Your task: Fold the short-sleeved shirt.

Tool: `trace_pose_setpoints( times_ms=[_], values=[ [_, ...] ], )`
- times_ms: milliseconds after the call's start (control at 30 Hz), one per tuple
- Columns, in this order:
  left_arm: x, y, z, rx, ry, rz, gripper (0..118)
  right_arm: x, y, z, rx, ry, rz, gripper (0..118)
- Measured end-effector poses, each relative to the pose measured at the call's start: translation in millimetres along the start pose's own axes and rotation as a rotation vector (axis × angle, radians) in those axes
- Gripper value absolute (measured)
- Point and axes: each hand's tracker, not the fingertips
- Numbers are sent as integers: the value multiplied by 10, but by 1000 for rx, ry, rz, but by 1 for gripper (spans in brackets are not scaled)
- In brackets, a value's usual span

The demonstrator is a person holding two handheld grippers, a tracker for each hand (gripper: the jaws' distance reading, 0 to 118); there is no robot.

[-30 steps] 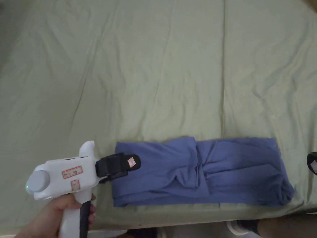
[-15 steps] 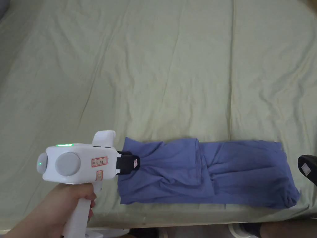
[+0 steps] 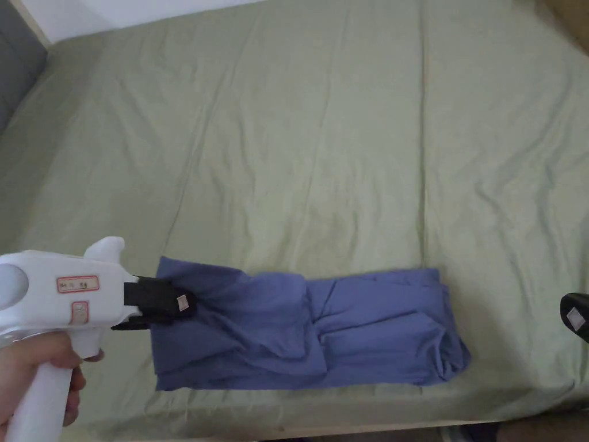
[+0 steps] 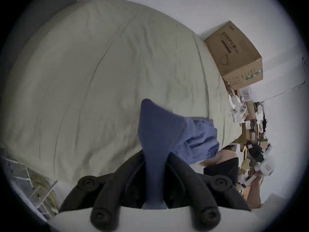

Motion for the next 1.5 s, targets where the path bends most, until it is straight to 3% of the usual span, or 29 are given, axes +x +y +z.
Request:
trace_pose_setpoints(
  times_ms=[133,367,567,633,667,700,733,833,967,1000,1067,1100,1200,1300,1500],
  values=[
    [690,7,61,-44,12,-37,6,72,-40,42,11,44,-96,0],
    [1623,92,-571,-62,9,-61,6,172,-46,289,62,22,-28,0],
    [2069,-26,-1388,-139,-64,2,8,459,-150,496,76,-8,-95,0],
    [2175,-92,-1606,-147,-92,6,24,550,-198,530,70,-35,-118,0],
    [2204,-115,-1670,-145,-124,34,43,599,-232,537,70,-40,-135,0],
    [2223,-129,-1686,-135,-141,74,77,640,-258,551,71,-41,-152,0],
    [2232,-140,-1667,-121,-181,107,77,680,-285,564,72,-38,-168,0],
    [2256,-152,-1460,-65,-220,95,100,758,-360,564,70,-42,-186,0],
    [2280,-270,-1149,-1,-40,-105,94,828,-414,489,61,-35,-209,0],
    [2306,-322,-1119,17,21,-176,74,839,-414,468,59,-32,-215,0],
    [2366,-447,-1211,16,141,-307,8,845,-400,411,52,-14,-218,0],
    [2369,-519,-1301,8,206,-306,0,837,-387,395,51,-10,-211,0],
    [2437,-724,-1686,-75,212,-345,0,795,-324,387,55,-3,-175,0],
    [2540,-862,-2071,-122,101,-258,0,786,-285,428,61,-1,-150,0],
    [2750,-952,-2526,-131,103,-183,0,794,-317,457,45,-22,-156,0]
  ],
)
